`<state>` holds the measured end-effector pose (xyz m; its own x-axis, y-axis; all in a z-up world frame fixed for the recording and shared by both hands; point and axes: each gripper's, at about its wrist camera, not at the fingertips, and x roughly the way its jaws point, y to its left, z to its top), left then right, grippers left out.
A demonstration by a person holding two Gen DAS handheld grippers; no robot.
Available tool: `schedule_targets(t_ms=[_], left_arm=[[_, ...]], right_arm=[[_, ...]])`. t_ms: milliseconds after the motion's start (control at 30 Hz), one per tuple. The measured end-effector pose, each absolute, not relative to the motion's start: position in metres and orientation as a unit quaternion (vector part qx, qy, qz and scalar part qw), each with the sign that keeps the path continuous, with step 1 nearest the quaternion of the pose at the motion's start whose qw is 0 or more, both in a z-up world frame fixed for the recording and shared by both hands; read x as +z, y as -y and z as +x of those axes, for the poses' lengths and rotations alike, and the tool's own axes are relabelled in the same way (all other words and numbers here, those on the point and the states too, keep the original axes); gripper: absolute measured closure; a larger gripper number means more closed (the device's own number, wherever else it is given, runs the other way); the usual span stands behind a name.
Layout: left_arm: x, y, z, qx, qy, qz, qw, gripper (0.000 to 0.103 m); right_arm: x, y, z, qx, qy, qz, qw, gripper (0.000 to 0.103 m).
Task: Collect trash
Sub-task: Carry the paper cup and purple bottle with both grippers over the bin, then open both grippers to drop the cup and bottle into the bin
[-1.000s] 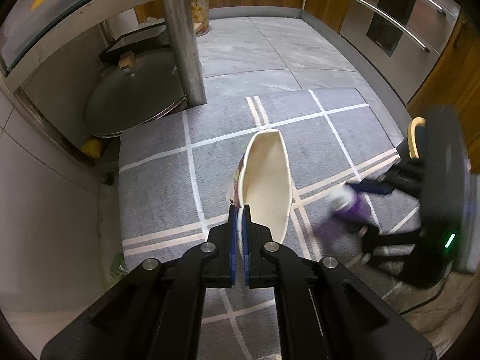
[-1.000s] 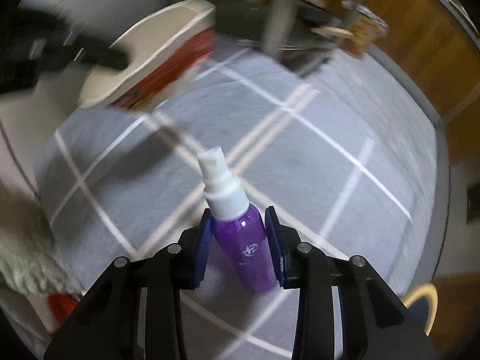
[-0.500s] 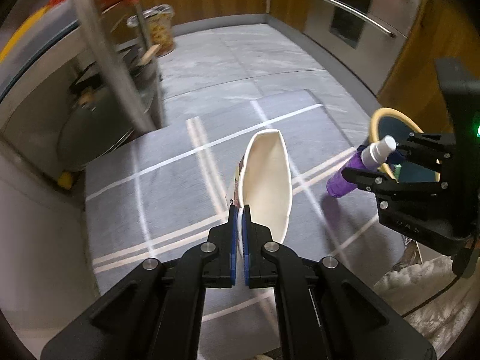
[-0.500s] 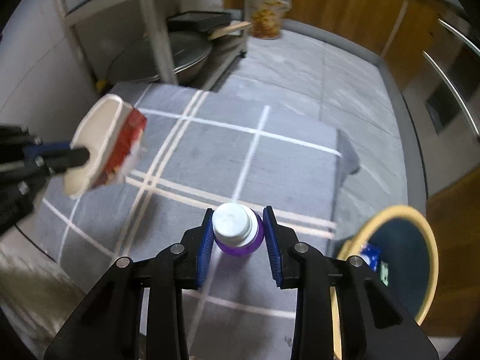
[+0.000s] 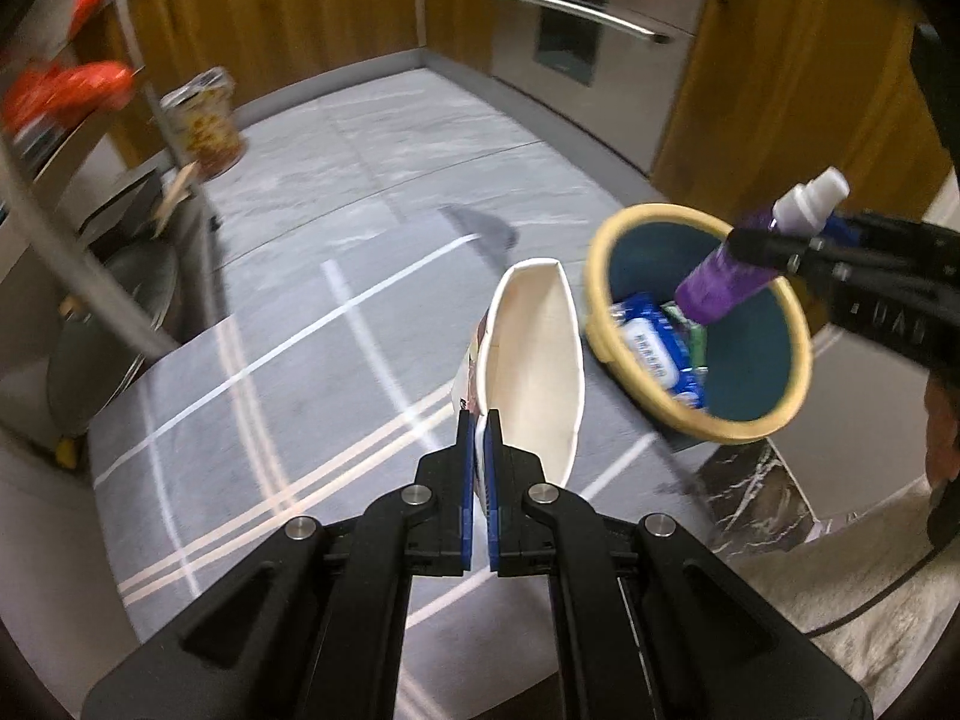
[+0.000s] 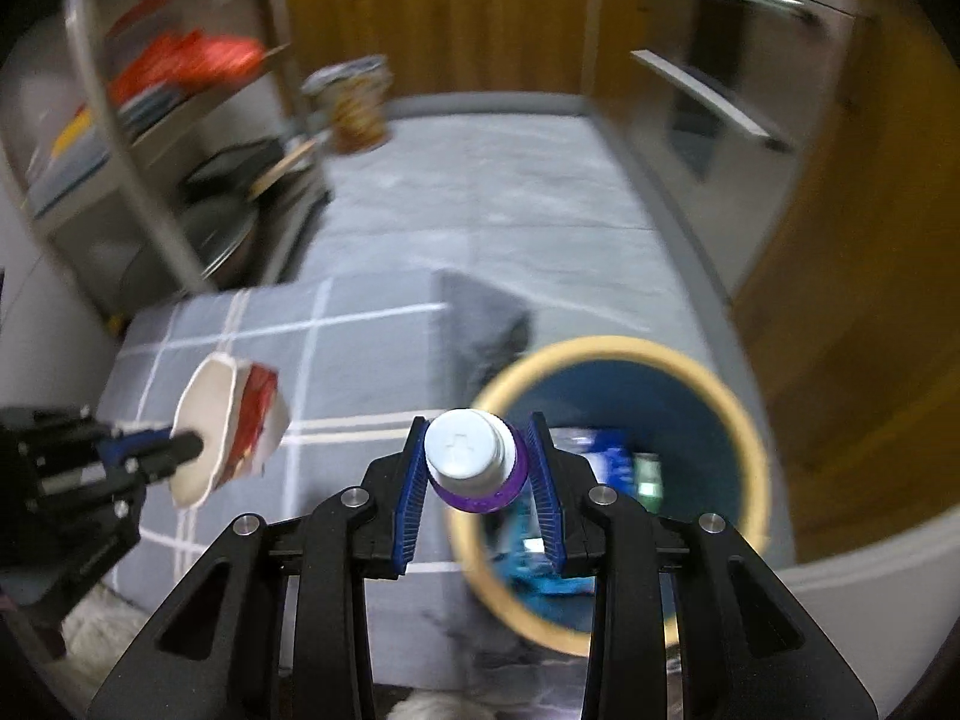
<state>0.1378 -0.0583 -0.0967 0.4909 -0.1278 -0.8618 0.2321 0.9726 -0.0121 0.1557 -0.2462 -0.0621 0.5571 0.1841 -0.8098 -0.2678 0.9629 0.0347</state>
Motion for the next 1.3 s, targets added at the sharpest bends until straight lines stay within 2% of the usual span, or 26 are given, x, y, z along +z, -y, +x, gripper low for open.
schedule_targets(t_ms=[167,400,700,1300], left_arm=[[-0.097,0.099,0.145,-0.131,-0.484,0.066,0.863,0.1],[-0.101,0.144,0.153,-0.159,-0.474,0.073,0.863,0.1],[-0.111,0.181,0.16,-0.184,-0.471,0.085,0.858,0.1],[-0.139,0.215,0.184,-0.199,-0.466,0.084,0.858,0.1]], right_arm=[[-0.06,0.303,0.147,0.074,-0.449,0.004,0.891,0.069],[-0.084,0.338,0.157,0.038,-0.478,0.039,0.877,0.069],[-0.116,0.358,0.181,0.007,-0.519,0.053,0.853,0.069],[-0.125,0.377,0.192,-0.02,-0.521,0.068,0.851,0.069]])
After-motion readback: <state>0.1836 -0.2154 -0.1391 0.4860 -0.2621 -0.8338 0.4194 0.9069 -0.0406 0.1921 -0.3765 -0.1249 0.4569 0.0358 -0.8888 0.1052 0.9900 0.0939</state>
